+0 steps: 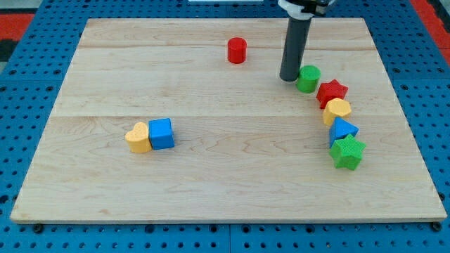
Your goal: Push the blue cube closer to the red circle
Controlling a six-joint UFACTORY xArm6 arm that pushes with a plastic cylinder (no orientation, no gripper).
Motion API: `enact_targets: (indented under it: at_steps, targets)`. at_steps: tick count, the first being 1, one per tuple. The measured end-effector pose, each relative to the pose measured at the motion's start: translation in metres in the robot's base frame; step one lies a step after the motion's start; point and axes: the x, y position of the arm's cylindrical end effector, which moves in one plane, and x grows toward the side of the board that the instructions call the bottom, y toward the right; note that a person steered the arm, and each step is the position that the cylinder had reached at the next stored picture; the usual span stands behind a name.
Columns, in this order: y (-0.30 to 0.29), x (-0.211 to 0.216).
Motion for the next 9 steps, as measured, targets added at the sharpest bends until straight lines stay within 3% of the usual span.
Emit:
enact_targets:
  at_steps: [3,5,6,8,9]
  targets:
    - [0.015,0.0]
    - [-0.003,0.0]
    - [-0.043,0.008]
    - [-0.067,0.142]
    - [-0.086,0.182]
